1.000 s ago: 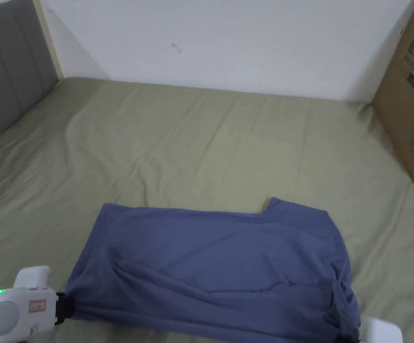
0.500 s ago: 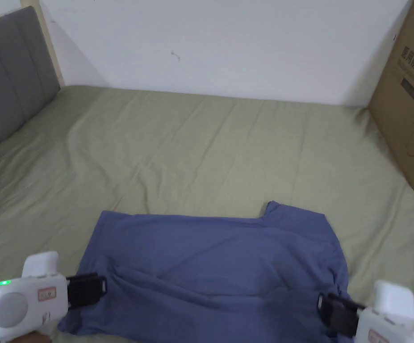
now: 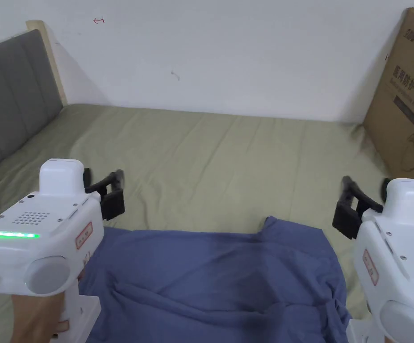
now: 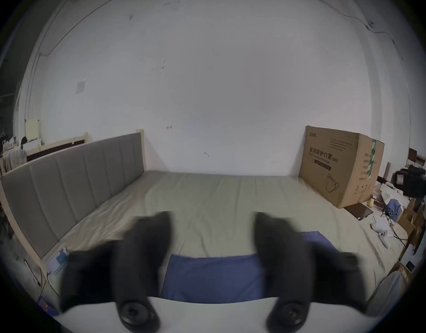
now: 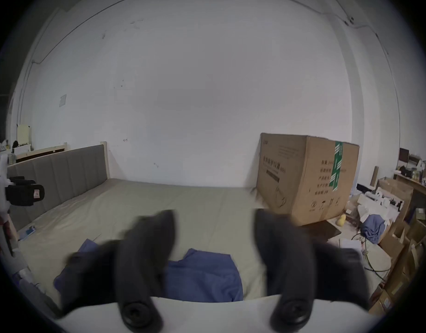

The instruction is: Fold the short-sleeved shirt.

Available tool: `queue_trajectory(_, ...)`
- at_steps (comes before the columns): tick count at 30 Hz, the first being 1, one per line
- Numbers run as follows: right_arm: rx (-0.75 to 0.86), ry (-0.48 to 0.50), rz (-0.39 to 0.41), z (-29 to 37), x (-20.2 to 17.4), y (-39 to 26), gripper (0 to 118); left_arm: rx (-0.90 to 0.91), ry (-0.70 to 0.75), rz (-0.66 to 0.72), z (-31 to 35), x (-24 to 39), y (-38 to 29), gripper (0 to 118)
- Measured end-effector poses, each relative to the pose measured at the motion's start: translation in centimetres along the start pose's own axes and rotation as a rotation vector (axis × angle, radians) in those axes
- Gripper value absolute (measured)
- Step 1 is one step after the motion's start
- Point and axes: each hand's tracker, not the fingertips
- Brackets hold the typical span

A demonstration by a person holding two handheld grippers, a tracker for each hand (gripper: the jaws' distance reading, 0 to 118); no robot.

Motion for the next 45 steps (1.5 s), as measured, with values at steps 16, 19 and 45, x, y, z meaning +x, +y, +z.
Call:
queue_trajectory(16,-0.090,0.014,-0.004,-5.3,0.1,-1.9,0,-0.451,-0.017,0.120,-15.5,-4.9,-5.1,0)
queue_trajectory(19,-0.119,0.005,0.000,-7.0,0.3,-2.6,0,-0.575,0.022,0.129,-20.1,-7.0,-7.3,0)
queue_trajectory(45,-0.720,-0.016,-0.128,-27.9,6.2,-16.7,105,-0.785,0.060,0.030,-29.9,-8.4,-17.8,2)
